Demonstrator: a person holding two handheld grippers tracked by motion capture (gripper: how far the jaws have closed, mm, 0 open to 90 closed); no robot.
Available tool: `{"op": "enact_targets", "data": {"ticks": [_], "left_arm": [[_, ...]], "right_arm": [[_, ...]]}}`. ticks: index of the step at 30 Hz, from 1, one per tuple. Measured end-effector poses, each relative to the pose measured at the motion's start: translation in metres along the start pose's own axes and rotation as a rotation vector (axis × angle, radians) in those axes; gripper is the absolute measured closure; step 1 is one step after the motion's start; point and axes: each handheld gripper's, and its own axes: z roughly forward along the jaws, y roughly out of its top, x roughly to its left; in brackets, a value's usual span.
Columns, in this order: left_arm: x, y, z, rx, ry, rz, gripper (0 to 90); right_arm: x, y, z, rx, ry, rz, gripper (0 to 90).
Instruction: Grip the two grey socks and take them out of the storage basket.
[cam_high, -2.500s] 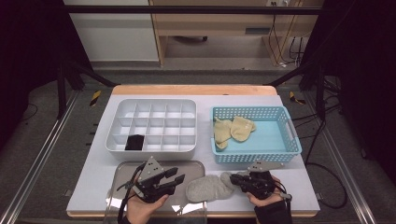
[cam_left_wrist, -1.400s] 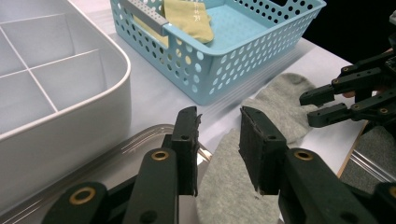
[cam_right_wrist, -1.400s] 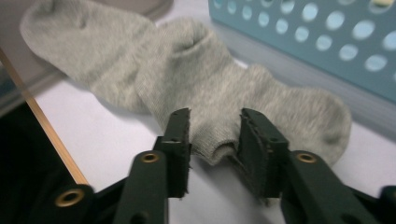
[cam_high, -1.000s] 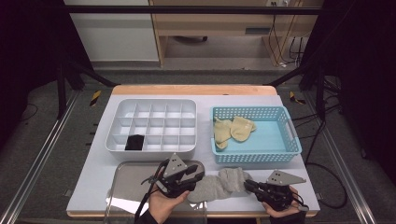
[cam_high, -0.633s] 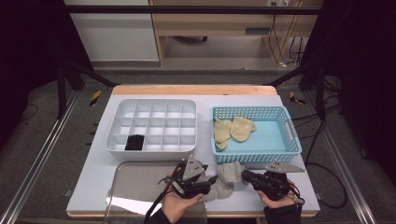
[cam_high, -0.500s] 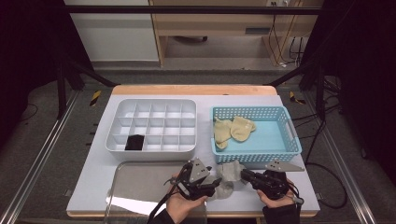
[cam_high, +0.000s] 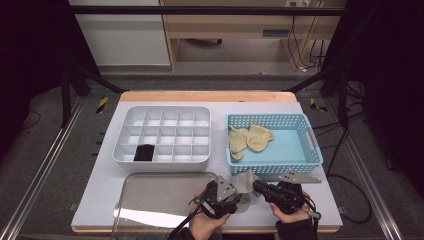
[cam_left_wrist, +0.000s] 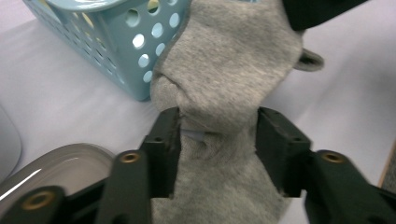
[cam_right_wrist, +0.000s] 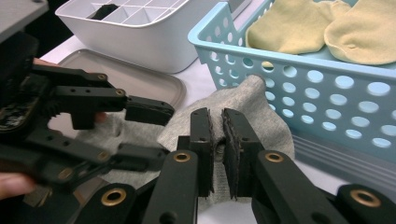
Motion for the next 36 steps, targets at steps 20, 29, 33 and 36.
{"op": "enact_targets", "data": {"ticks": [20, 29, 33, 36], "left_arm": [[0.016, 0.003, -0.025, -0.067, -0.138, -0.078, 89.1], [0.012, 0.002, -0.053, -0.044, -0.179, -0.048, 89.2], [0.013, -0.007, -0.049, 0.014, -0.182, -0.065, 89.1], [0.019, -0.008, -0.046, 0.018, -0.190, -0.103, 89.1]], "right_arm": [[0.004, -0.003, -0.007, -0.006, 0.000, -0.022, 82.6], [0.015, 0.003, -0.012, -0.006, 0.030, -0.047, 81.5], [0.017, 0.001, -0.002, 0.014, 0.045, -0.049, 78.9], [0.017, -0.004, 0.008, 0.020, 0.028, -0.093, 73.0]]}}
